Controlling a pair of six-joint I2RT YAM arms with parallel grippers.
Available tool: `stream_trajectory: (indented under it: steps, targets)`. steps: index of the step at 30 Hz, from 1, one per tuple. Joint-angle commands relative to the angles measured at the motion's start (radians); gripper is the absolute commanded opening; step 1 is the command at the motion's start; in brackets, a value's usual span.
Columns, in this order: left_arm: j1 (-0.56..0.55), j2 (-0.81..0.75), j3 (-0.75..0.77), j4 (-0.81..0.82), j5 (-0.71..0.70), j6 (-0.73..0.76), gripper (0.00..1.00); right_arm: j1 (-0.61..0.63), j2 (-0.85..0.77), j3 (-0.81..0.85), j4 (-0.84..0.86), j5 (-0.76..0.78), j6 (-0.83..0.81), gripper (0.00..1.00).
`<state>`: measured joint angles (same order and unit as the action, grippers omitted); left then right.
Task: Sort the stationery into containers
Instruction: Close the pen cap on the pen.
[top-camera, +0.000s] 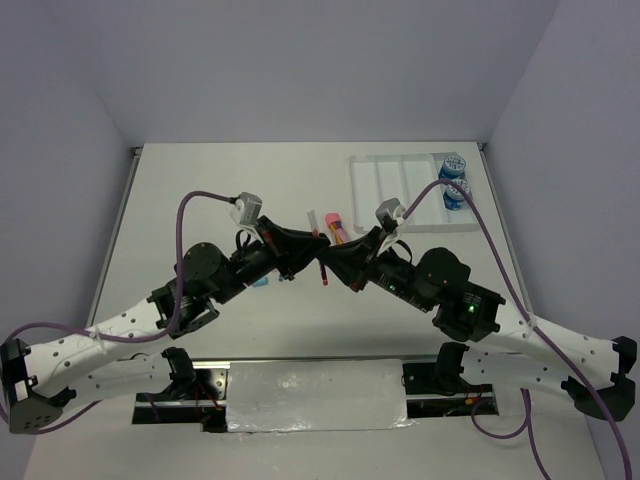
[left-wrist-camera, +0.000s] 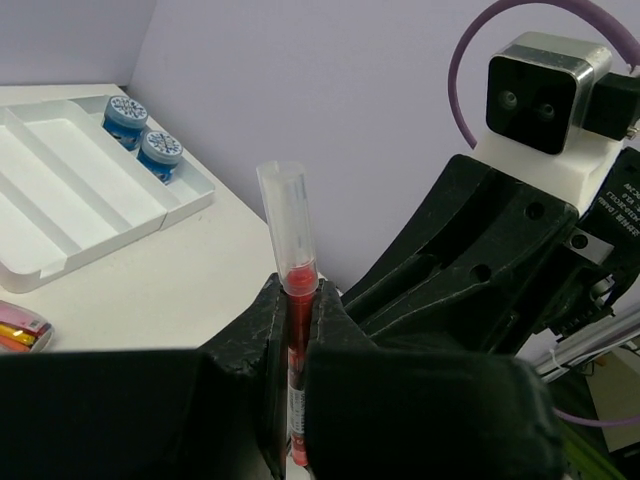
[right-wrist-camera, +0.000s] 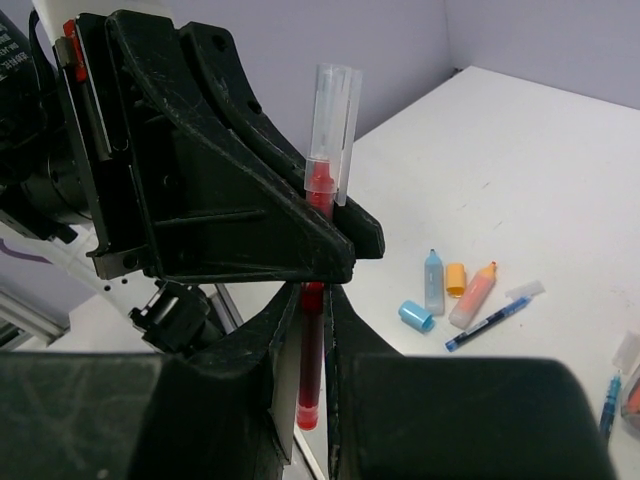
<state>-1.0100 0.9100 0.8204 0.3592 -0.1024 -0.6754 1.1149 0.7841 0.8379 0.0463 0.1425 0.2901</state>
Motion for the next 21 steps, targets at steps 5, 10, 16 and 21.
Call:
stream_trajectory:
  steps: [5,10,16,21]
  targets:
    - [-0.006,-0.054,0.019,0.043,0.13,0.137,0.0,0.002,-0.029,0.006,0.095,-0.012,-0.022,0.11]
    - [-0.004,-0.085,0.051,0.017,0.201,0.244,0.0,0.002,-0.039,-0.026,0.118,-0.046,-0.029,0.34]
    - [-0.006,-0.115,0.1,-0.032,0.233,0.332,0.0,0.002,-0.026,-0.03,0.124,-0.11,-0.048,0.49]
    - [-0.004,-0.132,0.105,-0.023,0.262,0.343,0.0,0.003,0.004,-0.01,0.152,-0.221,-0.069,0.54]
